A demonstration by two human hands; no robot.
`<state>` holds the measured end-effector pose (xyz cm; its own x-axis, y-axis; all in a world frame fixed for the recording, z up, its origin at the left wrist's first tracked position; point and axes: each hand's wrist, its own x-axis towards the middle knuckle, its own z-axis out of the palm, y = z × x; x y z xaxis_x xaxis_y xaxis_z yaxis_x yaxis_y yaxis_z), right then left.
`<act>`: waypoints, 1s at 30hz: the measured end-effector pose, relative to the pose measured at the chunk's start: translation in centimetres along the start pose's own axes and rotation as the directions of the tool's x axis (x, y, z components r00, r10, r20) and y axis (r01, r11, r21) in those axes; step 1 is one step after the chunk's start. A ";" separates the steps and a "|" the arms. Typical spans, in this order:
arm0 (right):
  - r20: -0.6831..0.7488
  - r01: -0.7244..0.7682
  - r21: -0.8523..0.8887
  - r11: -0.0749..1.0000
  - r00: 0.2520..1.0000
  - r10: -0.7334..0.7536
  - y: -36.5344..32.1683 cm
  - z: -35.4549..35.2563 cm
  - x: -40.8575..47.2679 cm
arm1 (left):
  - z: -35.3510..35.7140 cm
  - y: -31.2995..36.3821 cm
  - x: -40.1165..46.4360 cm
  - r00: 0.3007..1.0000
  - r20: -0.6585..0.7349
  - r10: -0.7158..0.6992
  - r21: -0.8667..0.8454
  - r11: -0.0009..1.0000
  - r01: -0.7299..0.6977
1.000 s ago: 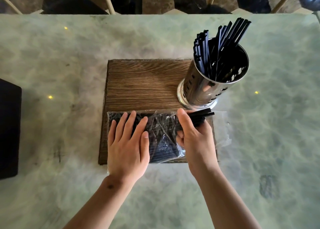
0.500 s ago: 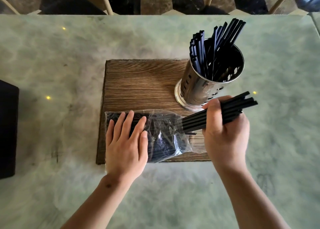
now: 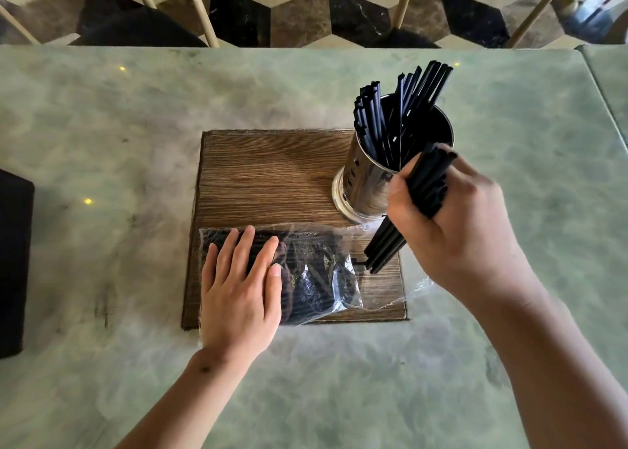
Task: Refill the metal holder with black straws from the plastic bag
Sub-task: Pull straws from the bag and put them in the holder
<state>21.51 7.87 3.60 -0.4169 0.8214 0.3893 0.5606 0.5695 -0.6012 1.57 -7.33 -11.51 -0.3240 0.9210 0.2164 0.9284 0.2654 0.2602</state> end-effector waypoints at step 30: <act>0.154 0.011 0.238 0.971 0.987 -0.049 -1.5 2.1 -0.8 | -0.3 0.2 0.0 1.000 0.011 -0.010 -0.009 1.000 0.010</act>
<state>19.54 6.27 2.68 -0.5487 0.7780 0.3061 0.3696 0.5542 -0.7459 1.72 -7.33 -11.19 -0.3314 0.9214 0.2031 0.9233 0.2724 0.2708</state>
